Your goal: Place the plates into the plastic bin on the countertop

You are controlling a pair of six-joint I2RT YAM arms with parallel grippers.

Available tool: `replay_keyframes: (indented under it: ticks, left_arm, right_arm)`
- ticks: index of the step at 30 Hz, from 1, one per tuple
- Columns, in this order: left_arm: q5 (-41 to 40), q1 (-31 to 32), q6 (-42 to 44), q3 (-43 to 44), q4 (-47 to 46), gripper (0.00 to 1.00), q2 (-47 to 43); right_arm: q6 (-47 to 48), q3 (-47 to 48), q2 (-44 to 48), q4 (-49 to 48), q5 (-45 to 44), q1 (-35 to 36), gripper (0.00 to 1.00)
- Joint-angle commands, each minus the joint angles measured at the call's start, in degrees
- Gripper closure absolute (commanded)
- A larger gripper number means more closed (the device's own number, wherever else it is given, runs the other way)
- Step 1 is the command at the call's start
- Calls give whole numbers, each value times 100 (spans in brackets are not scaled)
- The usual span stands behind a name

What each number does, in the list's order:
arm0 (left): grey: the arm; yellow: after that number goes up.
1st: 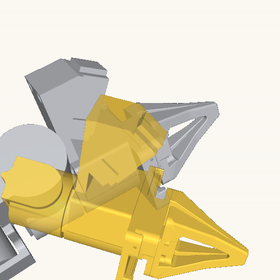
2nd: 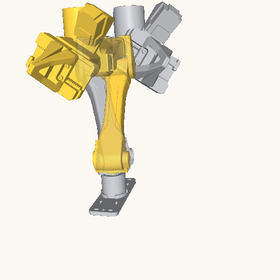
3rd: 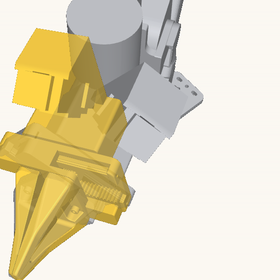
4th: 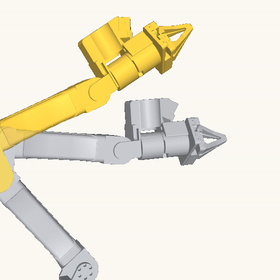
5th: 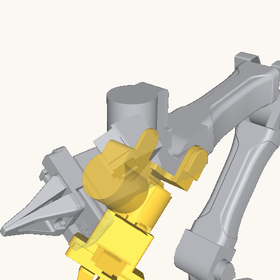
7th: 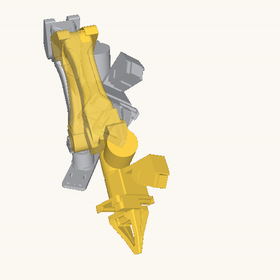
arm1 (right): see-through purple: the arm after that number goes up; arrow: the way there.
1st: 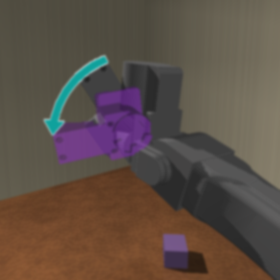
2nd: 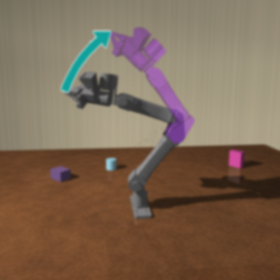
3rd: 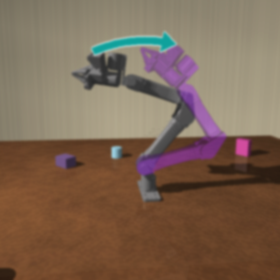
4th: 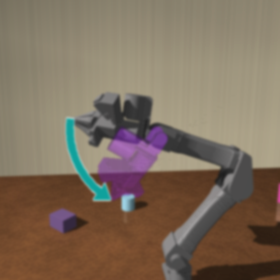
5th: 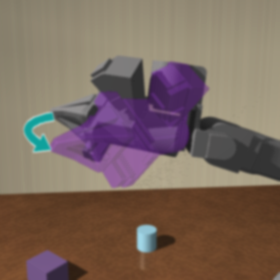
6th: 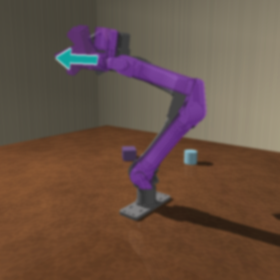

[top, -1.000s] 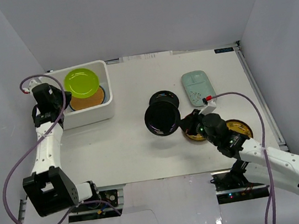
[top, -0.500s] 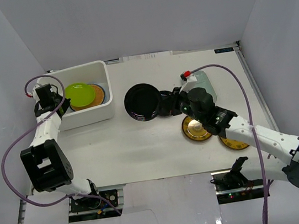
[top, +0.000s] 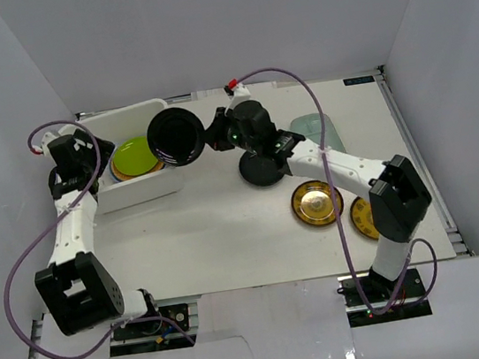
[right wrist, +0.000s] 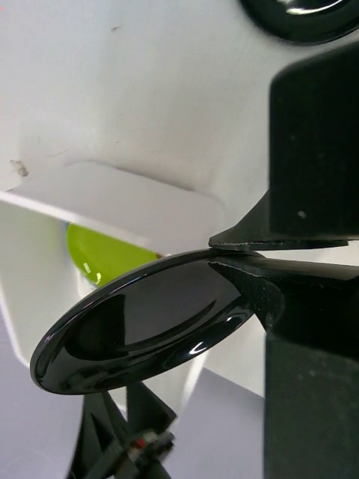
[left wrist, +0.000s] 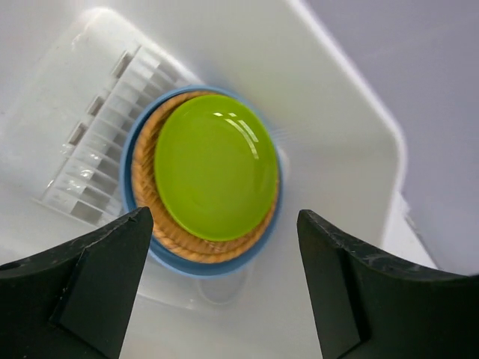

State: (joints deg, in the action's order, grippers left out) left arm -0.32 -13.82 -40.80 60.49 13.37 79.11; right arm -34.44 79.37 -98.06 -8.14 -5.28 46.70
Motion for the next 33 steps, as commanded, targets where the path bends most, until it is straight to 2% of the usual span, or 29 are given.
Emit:
replay_keyframes:
  ticks: [1, 5, 8, 10, 13, 18, 25, 28, 29, 31, 32, 33]
  left_arm:
    - [356, -33, -191, 51, -237, 11, -772]
    - [873, -33, -306, 523, -212, 10, -1222]
    - [1715, 204, -315, 858, -203, 10, -1170]
    - [1982, 458, -324, 1096, -212, 10, -1170]
    - [2562, 643, -271, 1412, -203, 9, -1091]
    - [3203, 898, -183, 1764, -141, 9, -1030]
    - [3240, 978, -218, 1695, -150, 9, -1064]
    - [3222, 978, -218, 1650, -150, 9, -1126]
    - [3222, 978, -218, 1676, -141, 9, -1135]
    - [3152, 978, -244, 1712, -141, 9, -1205]
    - [3143, 987, -262, 1738, -141, 9, -1214]
    - [3143, 996, -280, 1817, -141, 9, -1231]
  right_arm:
    - [-160, 1060, -570, -285, 1, 76, 92]
    - [-248, 2317, -1530, -56, -52, 199, 92]
    - [-292, 3477, -2382, 233, -105, 331, 92]
    - [-248, 4388, -3013, 479, -236, 419, 92]
    - [-134, 5260, -3682, 577, -377, 577, 92]
    - [-98, 5273, -4045, 103, -465, 788, 92]
    - [332, 5255, -4213, -29, -913, 1131, 91]
    - [367, 5027, -4143, -47, -1106, 1166, 79]
    - [367, 4948, -4116, -73, -1142, 1184, 70]
    - [376, 4799, -4020, -117, -1195, 1192, 59]
    - [385, 4781, -4002, -117, -1204, 1201, 49]
    - [437, 4780, -3975, -117, -1186, 1201, 45]
